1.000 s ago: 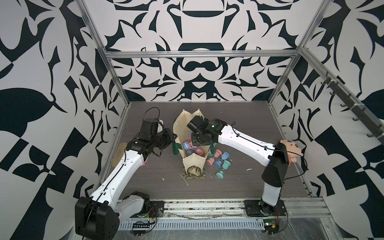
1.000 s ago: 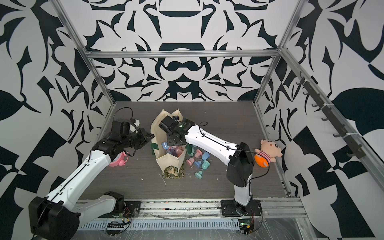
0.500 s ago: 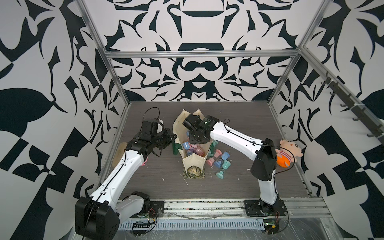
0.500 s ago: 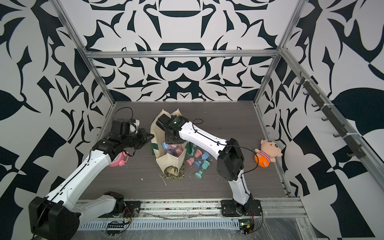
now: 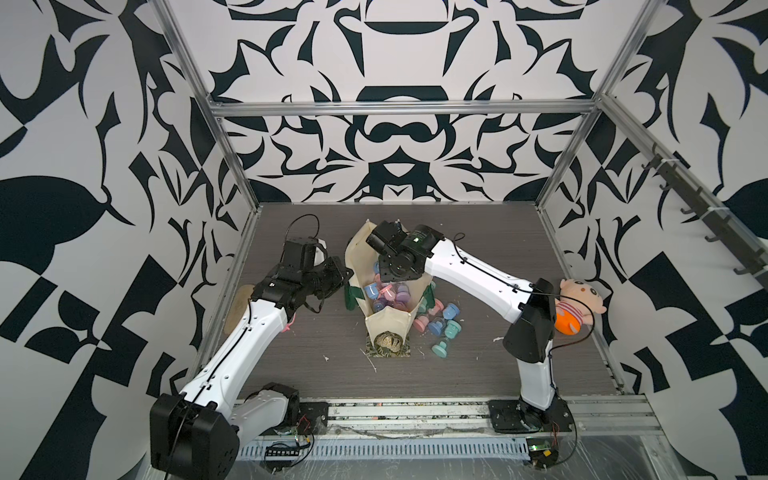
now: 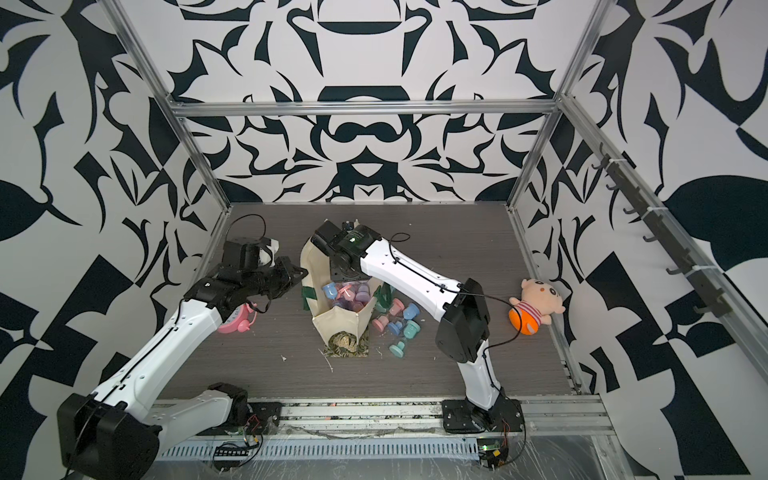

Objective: Put the hourglass into the canvas bag
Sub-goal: Place the hourglass in the canvas bag, then pick up the hourglass from the center of the board.

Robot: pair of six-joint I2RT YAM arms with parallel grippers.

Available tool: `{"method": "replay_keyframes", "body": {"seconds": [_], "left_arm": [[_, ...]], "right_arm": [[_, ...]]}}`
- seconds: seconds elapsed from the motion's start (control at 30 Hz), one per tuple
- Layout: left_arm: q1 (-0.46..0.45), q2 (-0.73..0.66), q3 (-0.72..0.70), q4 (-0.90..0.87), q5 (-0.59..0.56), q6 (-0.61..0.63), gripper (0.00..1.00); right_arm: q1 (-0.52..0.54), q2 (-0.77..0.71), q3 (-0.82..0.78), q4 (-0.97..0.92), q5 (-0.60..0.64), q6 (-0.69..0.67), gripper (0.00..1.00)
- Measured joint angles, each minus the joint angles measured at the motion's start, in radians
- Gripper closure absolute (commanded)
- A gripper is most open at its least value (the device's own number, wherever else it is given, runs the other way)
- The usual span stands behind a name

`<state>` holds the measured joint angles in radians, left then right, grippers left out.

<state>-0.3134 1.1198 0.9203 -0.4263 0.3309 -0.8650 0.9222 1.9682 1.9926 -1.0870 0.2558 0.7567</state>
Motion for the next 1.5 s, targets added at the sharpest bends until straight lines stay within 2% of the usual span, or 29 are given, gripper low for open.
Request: {"method": "replay_keyframes", "body": {"seconds": [0.23, 0.43, 0.57, 0.83, 1.07, 1.5], "left_arm": [[0.0, 0.0, 0.002, -0.002, 0.001, 0.0, 0.96], [0.0, 0.0, 0.002, -0.002, 0.003, -0.001, 0.96], [0.0, 0.0, 0.002, -0.002, 0.004, -0.002, 0.95], [0.0, -0.001, 0.002, -0.001, 0.007, -0.01, 0.95], [0.0, -0.008, -0.005, 0.002, 0.008, -0.025, 0.95], [0.0, -0.01, -0.011, 0.012, 0.008, -0.028, 0.95]], "right_arm": [[0.031, -0.161, -0.032, 0.053, 0.026, -0.02, 0.48], [0.023, -0.418, -0.275, 0.158, 0.11, -0.018, 0.46], [-0.056, -0.566, -0.476, 0.203, 0.129, 0.018, 0.45], [-0.245, -0.731, -0.87, 0.284, 0.103, 0.111, 0.47], [-0.312, -0.736, -1.017, 0.331, 0.005, 0.132, 0.5], [-0.313, -0.593, -1.037, 0.439, -0.168, 0.127, 0.53]]}}
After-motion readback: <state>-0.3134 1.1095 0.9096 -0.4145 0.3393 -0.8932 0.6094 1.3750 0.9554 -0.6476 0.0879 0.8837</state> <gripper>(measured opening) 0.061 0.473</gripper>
